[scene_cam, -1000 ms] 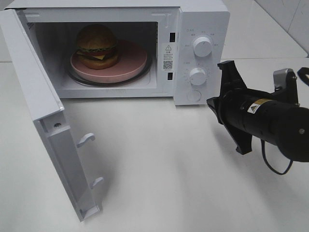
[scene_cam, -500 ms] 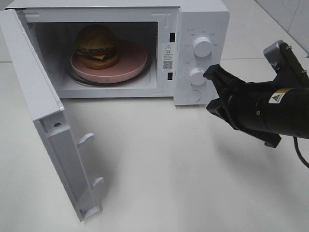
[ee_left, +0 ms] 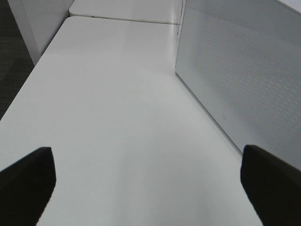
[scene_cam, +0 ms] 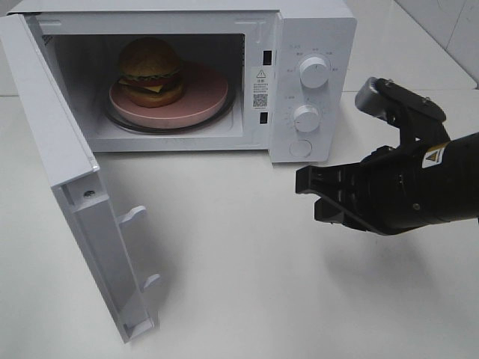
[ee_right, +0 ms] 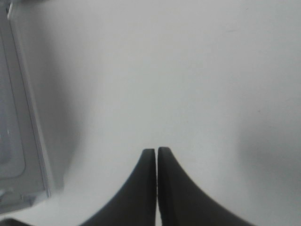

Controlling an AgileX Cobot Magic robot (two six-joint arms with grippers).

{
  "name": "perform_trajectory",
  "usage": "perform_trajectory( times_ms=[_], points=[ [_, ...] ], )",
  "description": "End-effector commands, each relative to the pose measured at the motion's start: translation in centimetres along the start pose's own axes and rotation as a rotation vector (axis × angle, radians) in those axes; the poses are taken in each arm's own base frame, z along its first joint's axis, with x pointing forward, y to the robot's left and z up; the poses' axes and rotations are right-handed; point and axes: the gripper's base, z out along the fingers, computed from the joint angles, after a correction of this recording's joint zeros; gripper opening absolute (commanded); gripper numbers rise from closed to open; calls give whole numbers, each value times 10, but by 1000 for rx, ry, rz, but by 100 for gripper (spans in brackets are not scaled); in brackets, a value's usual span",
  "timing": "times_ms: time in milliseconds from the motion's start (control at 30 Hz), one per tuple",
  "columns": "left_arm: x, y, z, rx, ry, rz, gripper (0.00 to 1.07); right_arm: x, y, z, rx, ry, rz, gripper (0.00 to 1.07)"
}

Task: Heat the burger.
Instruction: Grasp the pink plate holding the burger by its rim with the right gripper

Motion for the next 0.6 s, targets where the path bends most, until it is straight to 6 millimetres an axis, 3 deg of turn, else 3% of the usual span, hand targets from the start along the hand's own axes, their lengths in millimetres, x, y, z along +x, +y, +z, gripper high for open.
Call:
perform_trajectory(
  times_ms=[33, 333, 400, 533, 600],
  points=[
    [1, 0, -1, 0, -21, -3, 100, -3, 6, -7, -5, 66, -158, 0],
    [1, 0, -1, 0, -21, -3, 100, -12, 9, -19, 60, 207, -423, 0],
    [1, 0, -1, 0, -21, -3, 100, -17, 8, -26, 97, 268, -600, 0],
    [1, 0, -1, 0, -21, -3, 100, -21, 9, -31, 107, 307, -723, 0],
    [1, 0, -1, 0, -21, -3, 100, -23, 8, -35, 112, 361, -865, 0]
  ],
)
